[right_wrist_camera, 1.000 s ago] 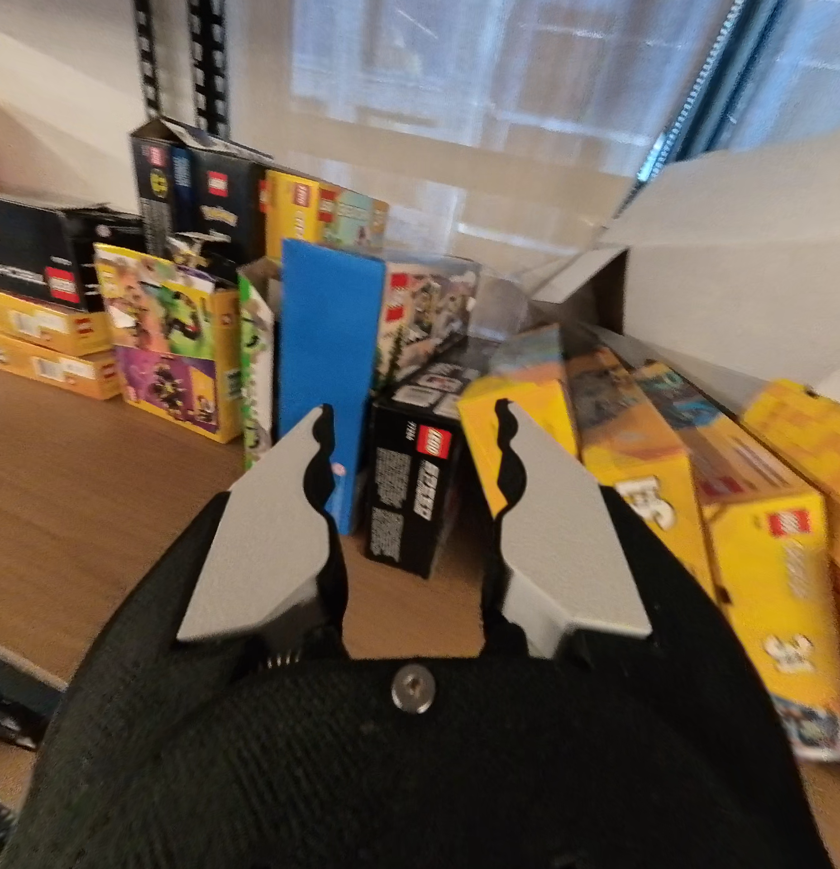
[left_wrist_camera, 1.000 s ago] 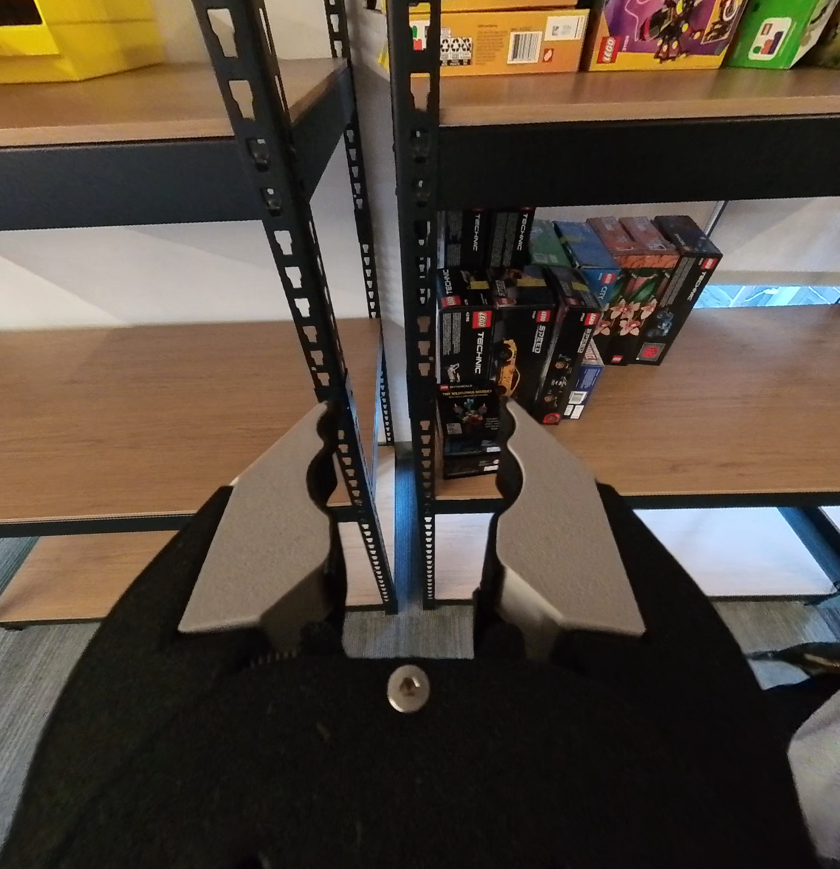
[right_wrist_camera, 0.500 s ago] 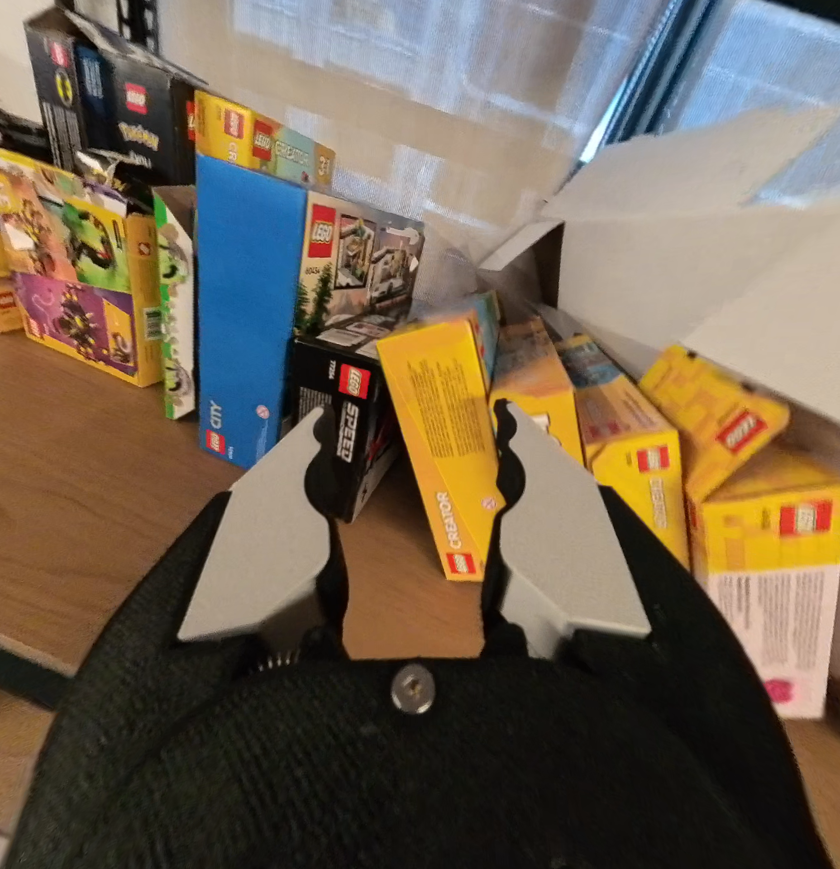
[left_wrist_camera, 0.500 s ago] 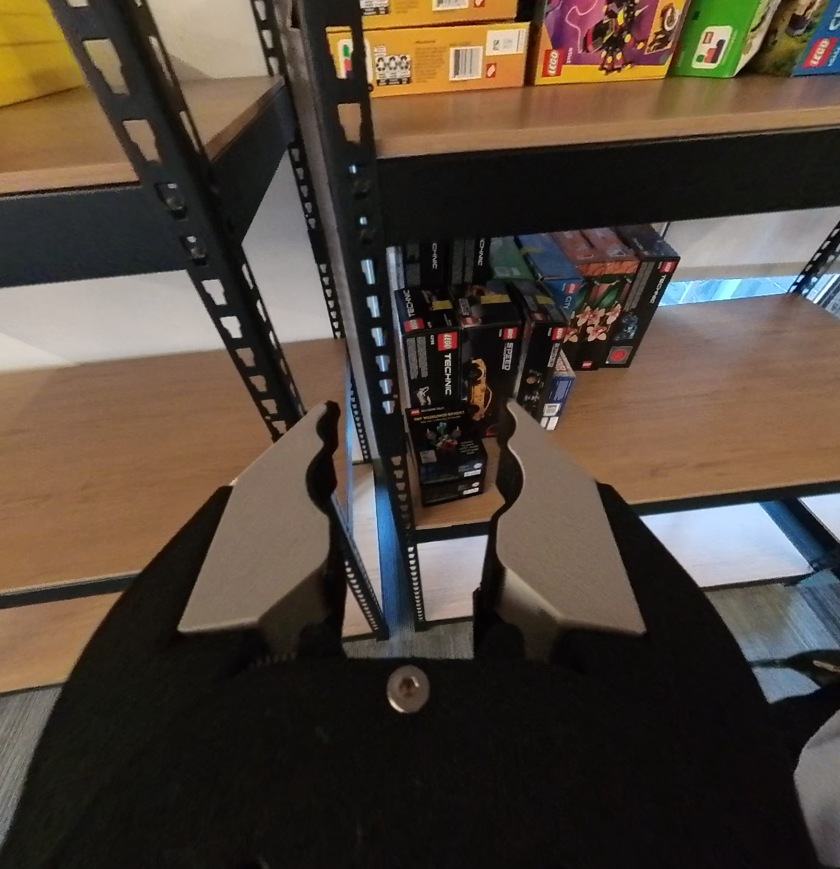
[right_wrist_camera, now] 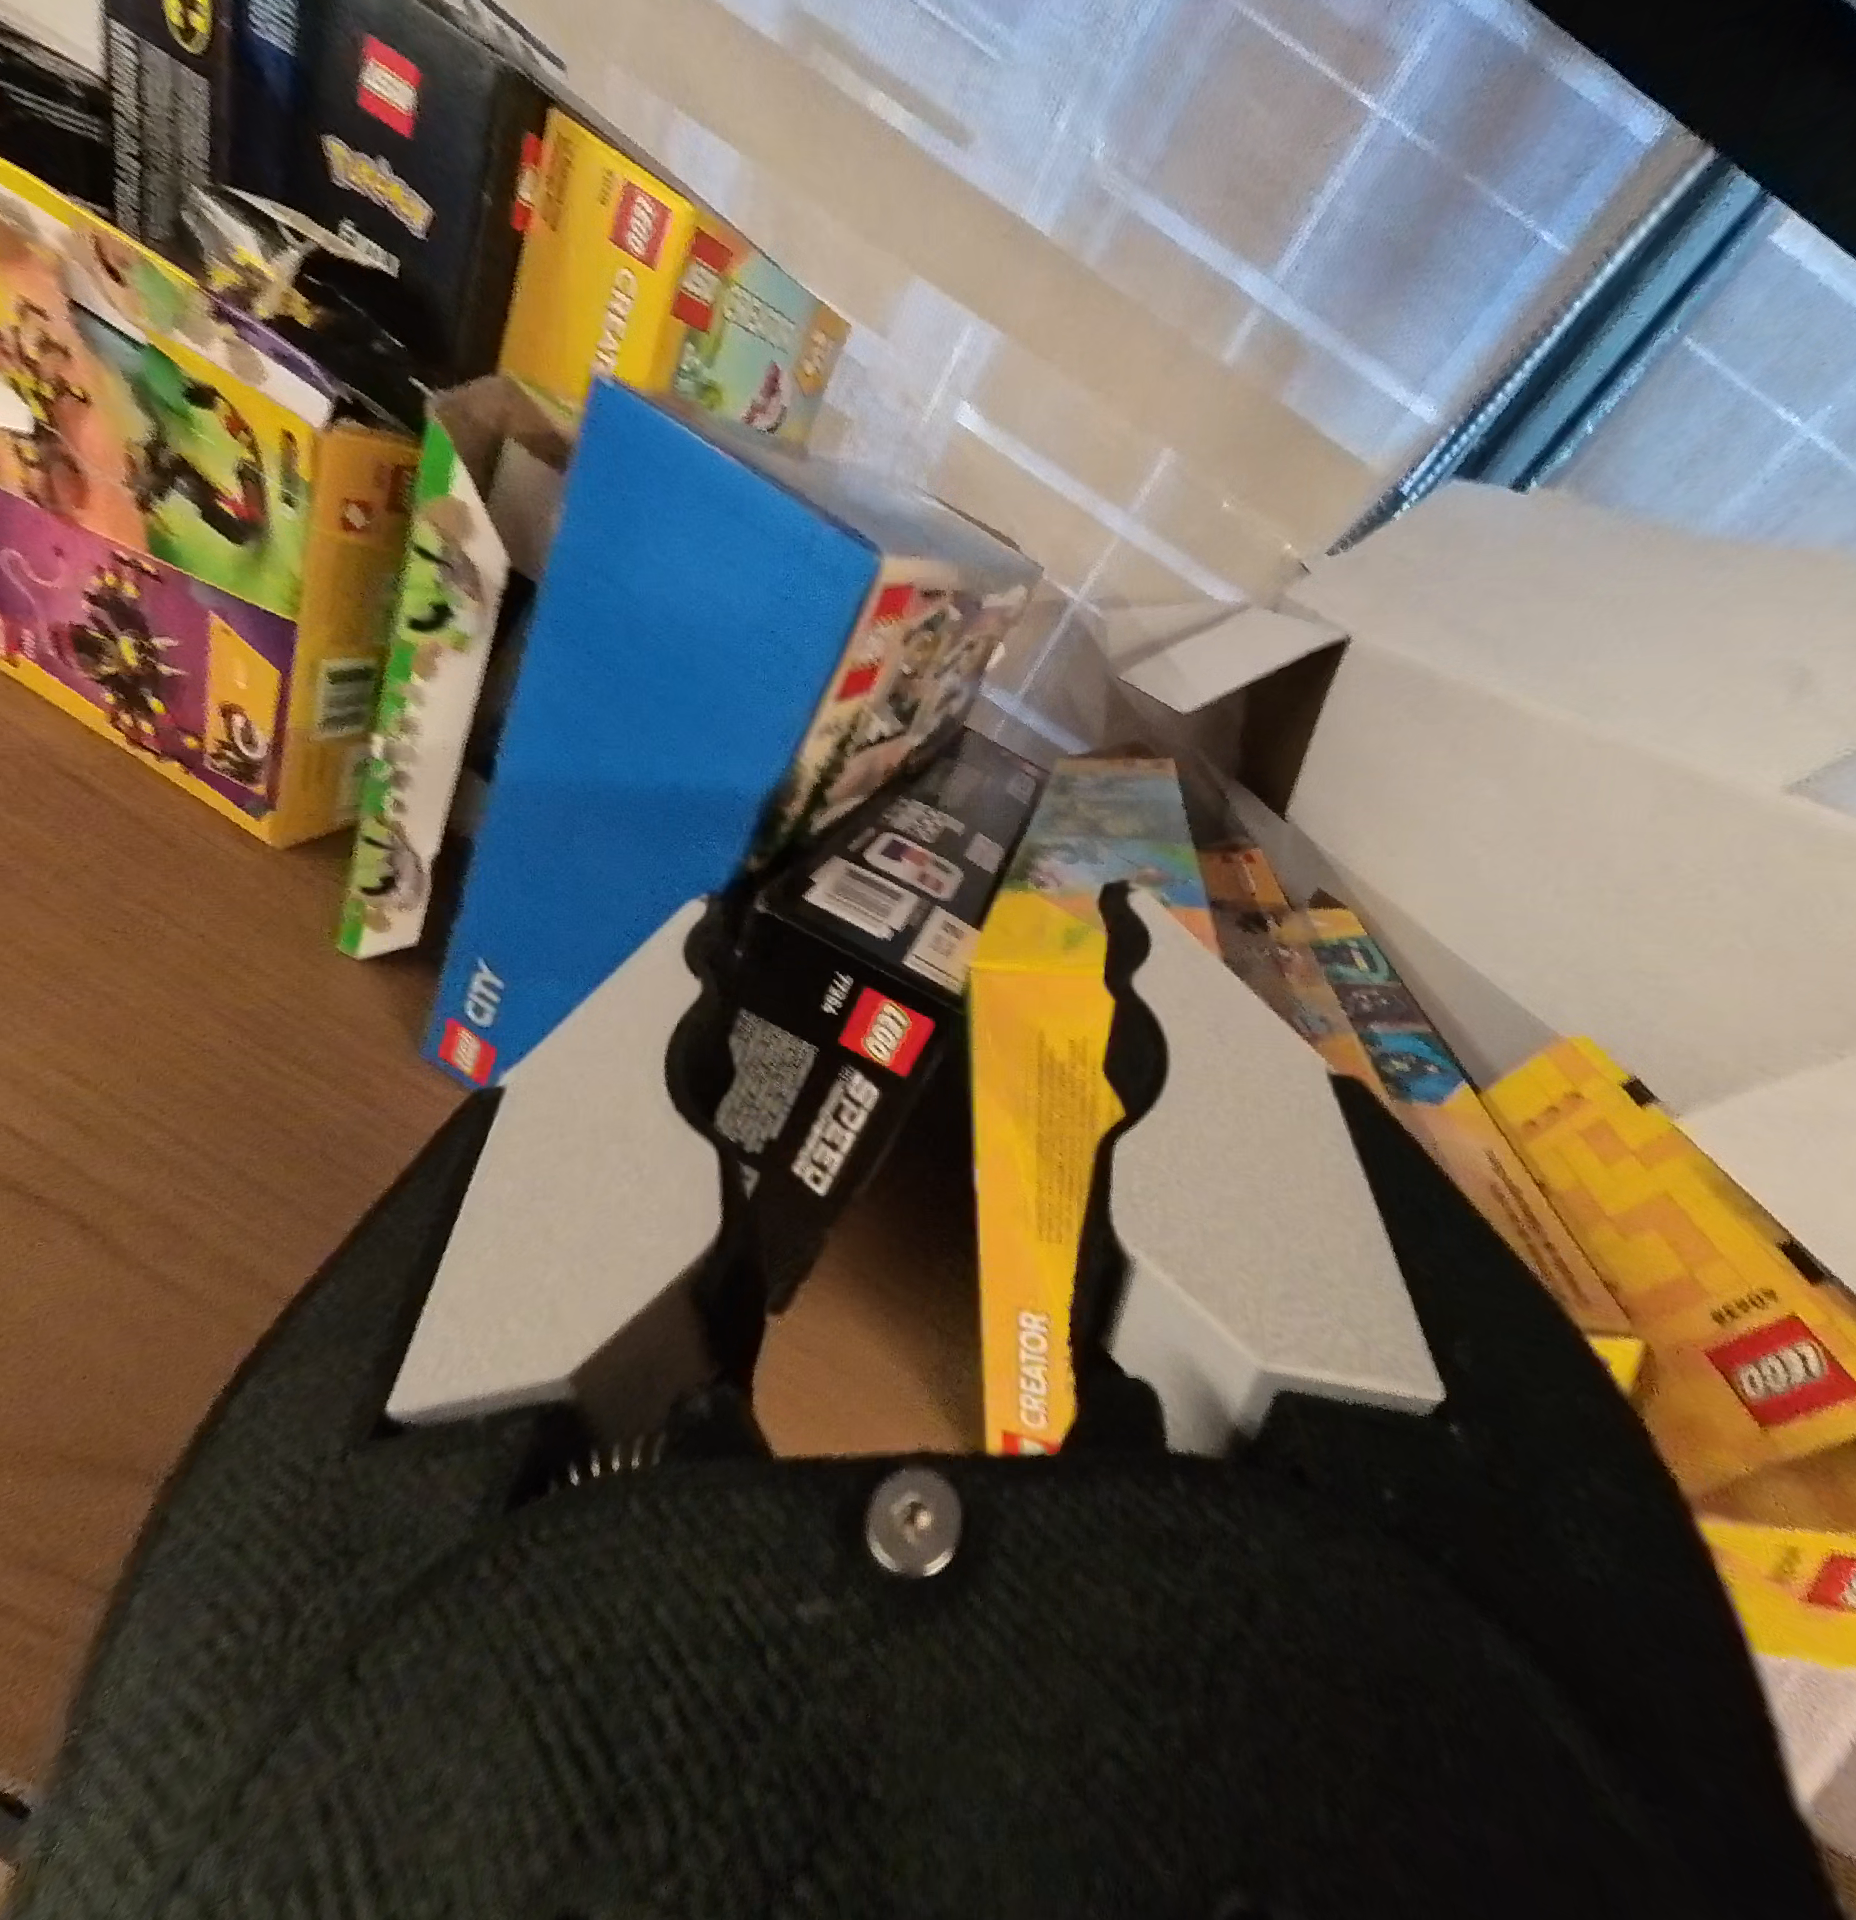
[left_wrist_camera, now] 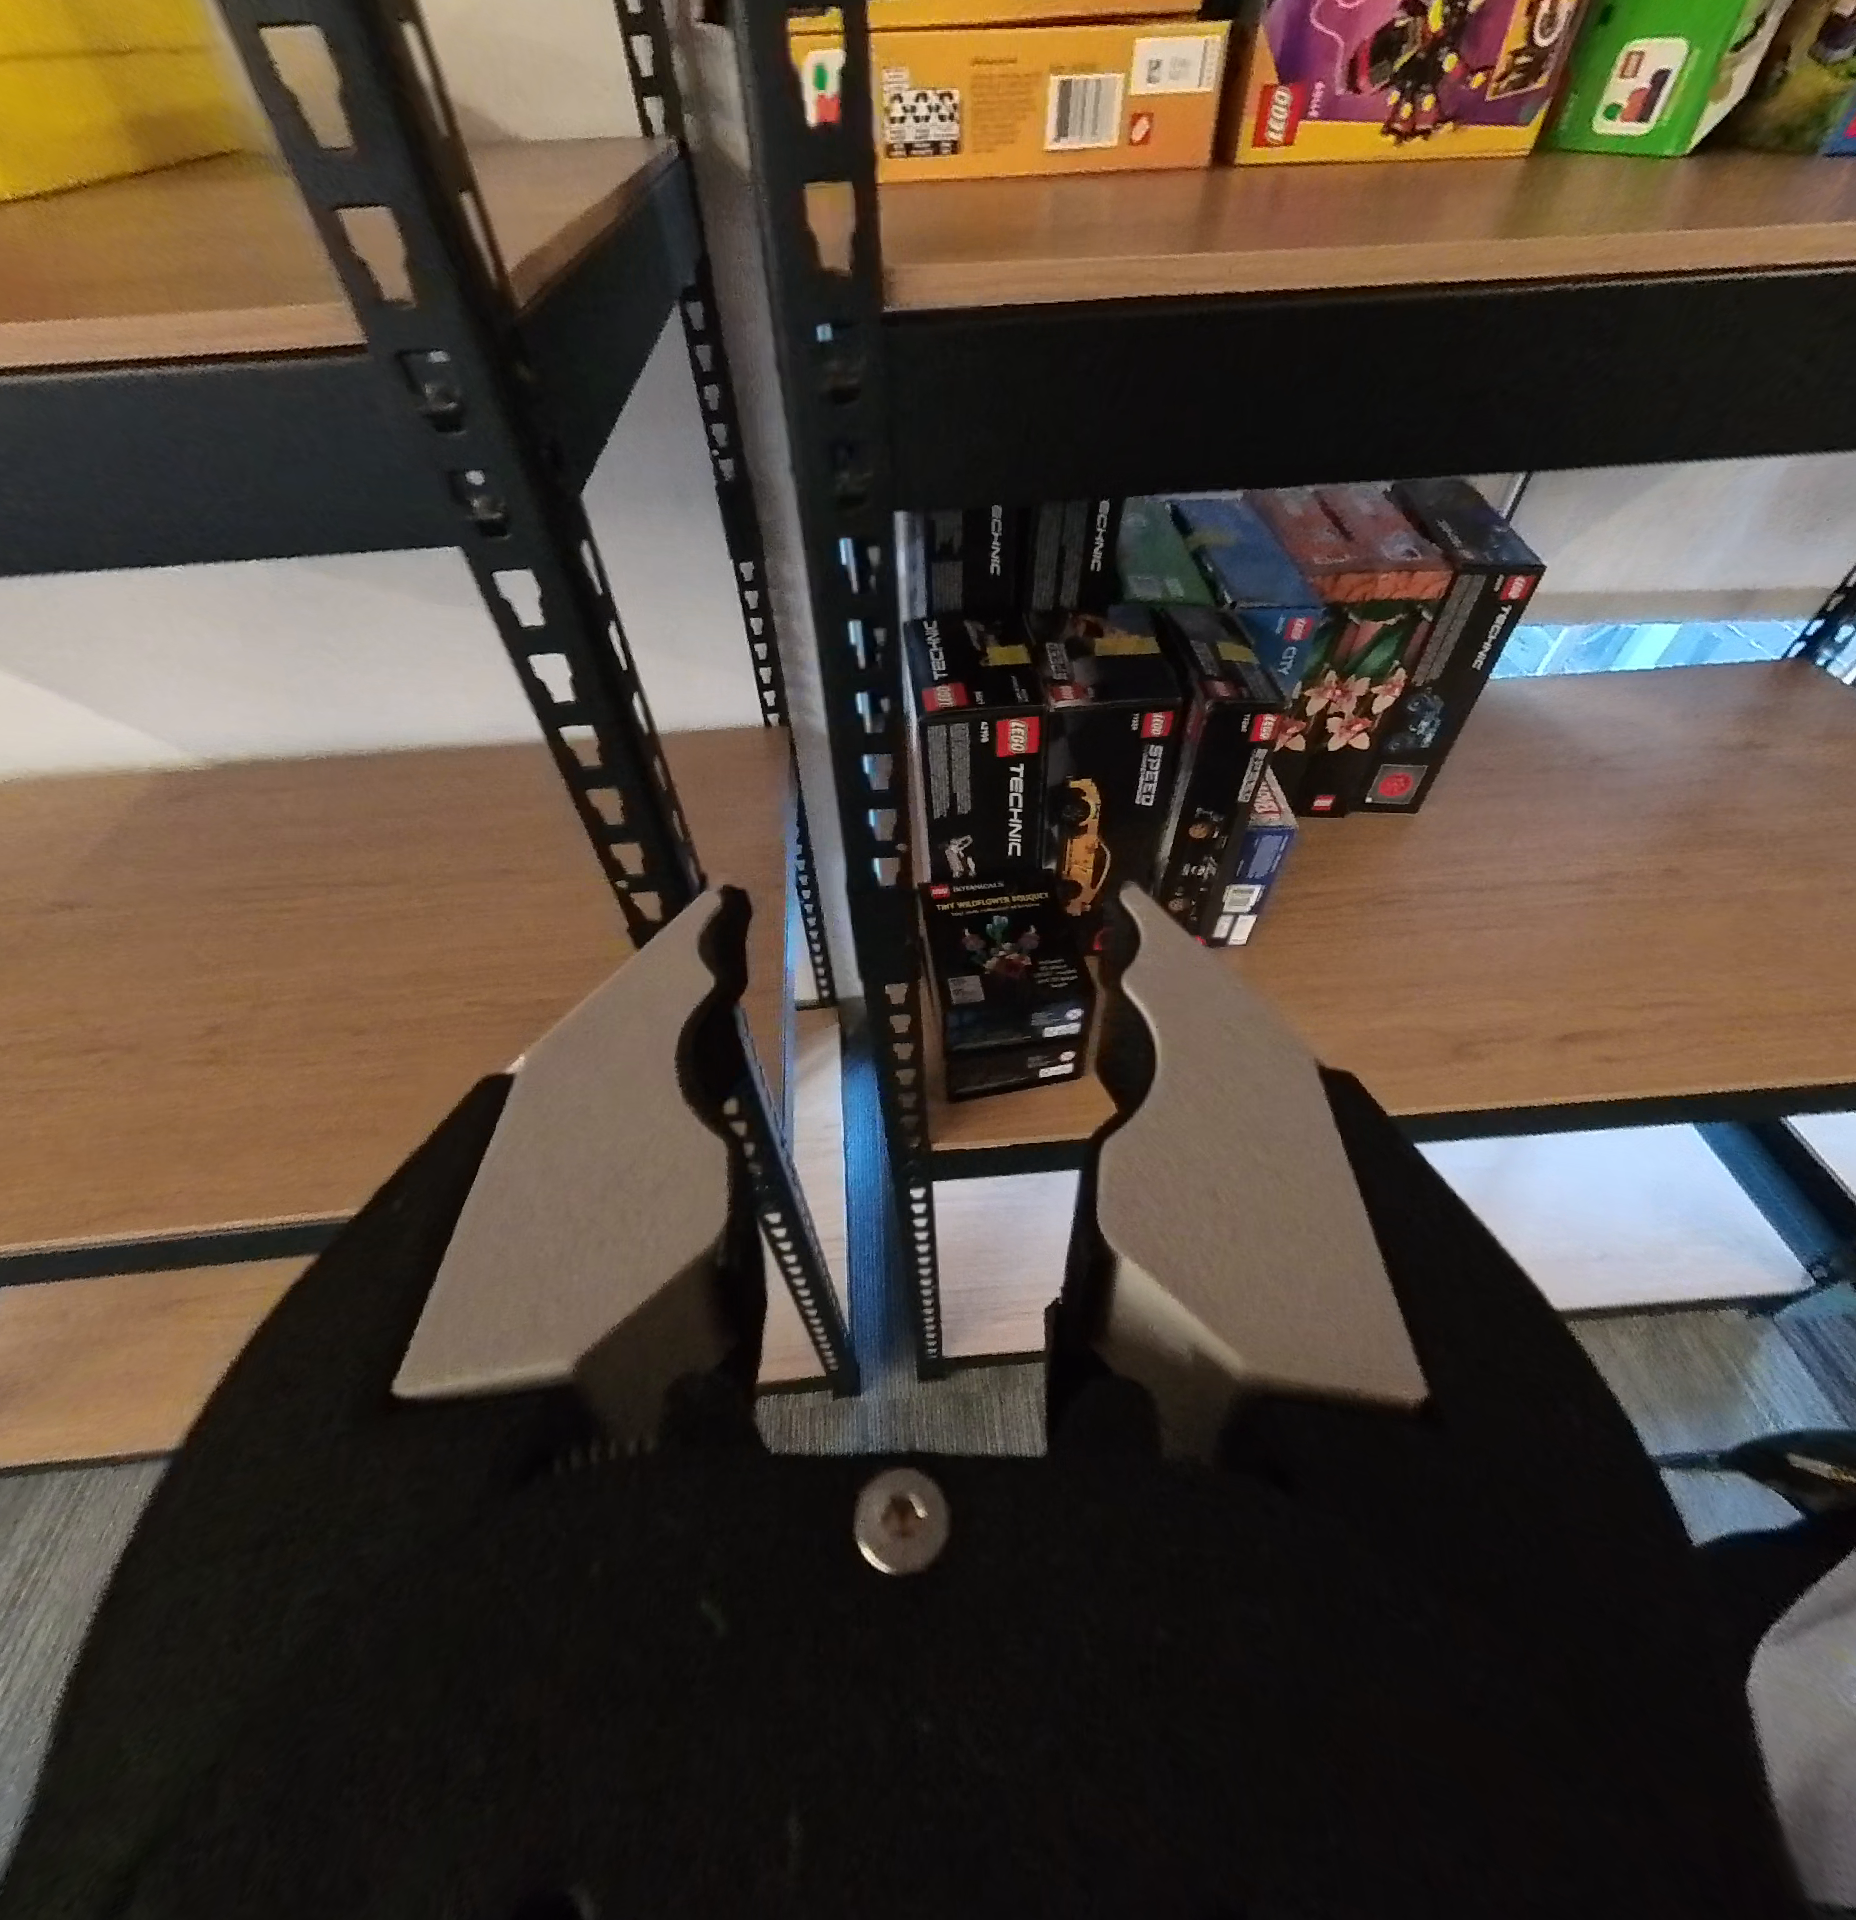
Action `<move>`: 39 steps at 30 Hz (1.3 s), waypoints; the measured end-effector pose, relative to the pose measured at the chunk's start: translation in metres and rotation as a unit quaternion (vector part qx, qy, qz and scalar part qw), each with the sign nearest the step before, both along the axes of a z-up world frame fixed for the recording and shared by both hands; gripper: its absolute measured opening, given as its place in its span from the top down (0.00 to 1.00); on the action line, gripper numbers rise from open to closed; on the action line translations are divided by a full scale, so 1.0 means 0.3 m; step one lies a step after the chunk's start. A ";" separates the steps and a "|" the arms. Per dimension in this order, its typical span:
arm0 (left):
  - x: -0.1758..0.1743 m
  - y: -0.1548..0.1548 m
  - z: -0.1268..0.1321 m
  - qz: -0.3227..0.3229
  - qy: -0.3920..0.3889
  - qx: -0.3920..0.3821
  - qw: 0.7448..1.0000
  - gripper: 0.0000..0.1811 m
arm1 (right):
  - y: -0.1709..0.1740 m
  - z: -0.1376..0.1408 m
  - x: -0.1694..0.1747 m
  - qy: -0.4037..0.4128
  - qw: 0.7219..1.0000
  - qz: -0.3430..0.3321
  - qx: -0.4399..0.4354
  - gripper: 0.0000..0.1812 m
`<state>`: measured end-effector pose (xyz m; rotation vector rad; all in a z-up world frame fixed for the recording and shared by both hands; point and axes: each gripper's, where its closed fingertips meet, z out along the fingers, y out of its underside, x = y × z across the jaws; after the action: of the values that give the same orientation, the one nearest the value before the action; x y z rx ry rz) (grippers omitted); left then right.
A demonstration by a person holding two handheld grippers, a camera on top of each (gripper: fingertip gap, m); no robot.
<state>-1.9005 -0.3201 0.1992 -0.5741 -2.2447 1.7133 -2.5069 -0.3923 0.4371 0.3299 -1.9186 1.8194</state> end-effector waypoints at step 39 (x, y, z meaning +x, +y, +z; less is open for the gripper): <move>0.285 0.154 -0.084 0.106 0.032 0.014 0.994 0.64 | -0.716 -0.121 0.744 0.256 0.854 0.248 0.379 0.60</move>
<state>-1.8150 -0.2738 0.1739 -0.2787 -2.3520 1.7663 -2.2838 -0.6070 0.4008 1.5202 -2.1555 0.9358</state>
